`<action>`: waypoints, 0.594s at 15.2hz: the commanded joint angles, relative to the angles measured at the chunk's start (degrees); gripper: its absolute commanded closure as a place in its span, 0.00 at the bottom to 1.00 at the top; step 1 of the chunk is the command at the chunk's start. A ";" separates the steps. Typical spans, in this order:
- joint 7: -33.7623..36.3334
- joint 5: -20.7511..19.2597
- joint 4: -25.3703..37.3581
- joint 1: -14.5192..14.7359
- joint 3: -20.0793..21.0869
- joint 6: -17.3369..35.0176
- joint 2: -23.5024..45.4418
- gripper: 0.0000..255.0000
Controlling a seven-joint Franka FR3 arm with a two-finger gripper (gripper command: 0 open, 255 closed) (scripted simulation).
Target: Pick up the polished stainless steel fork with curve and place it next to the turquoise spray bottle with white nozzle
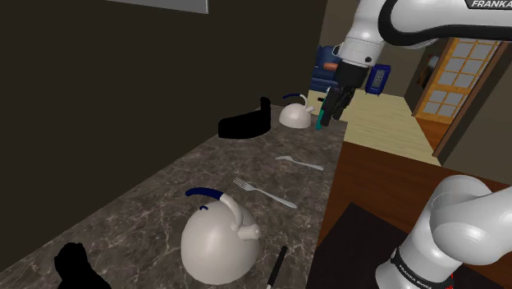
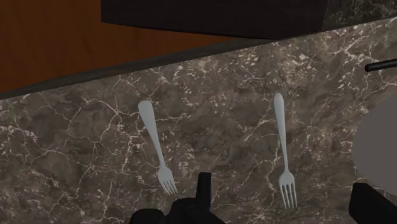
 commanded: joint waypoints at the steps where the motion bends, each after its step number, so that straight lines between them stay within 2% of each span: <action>1: 0.00 0.00 0.00 0.00 0.00 0.00 0.00 0.00; 9: 4.48 1.42 -4.23 1.57 5.52 13.95 9.96 0.00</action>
